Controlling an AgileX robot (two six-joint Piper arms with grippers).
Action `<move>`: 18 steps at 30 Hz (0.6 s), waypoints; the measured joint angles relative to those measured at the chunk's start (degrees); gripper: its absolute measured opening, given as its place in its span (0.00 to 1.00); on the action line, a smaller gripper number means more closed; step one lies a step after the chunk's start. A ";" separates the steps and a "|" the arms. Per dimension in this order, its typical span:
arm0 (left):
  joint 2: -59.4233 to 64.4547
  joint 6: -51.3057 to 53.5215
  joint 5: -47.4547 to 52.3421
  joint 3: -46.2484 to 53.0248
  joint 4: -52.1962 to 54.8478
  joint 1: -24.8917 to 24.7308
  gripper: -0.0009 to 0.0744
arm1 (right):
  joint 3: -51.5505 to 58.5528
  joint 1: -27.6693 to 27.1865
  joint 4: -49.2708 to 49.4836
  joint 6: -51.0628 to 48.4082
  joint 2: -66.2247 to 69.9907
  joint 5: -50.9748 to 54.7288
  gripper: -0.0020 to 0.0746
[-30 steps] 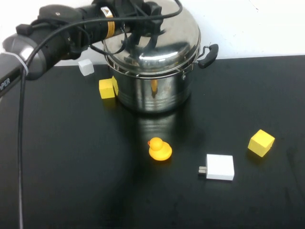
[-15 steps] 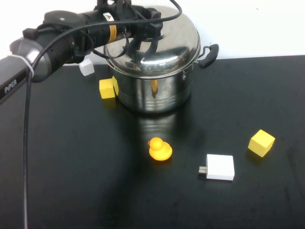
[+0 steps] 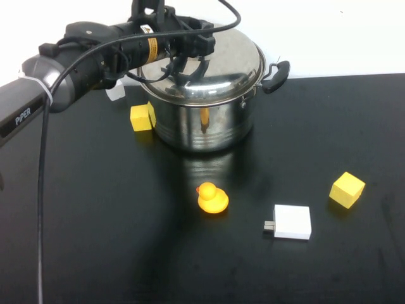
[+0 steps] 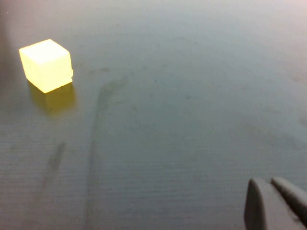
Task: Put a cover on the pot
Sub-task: Place the pot lid on the pot
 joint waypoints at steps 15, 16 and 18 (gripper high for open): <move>0.10 -4.42 2.05 -0.32 0.11 0.00 0.74 | 0.00 0.00 0.00 0.00 0.00 0.00 0.02; -0.49 -4.27 2.64 -0.32 0.11 0.00 0.77 | 0.00 0.00 0.00 0.00 0.00 0.00 0.02; -2.26 -3.48 3.49 -0.32 0.11 0.00 0.78 | 0.00 0.00 0.00 0.00 0.00 0.00 0.02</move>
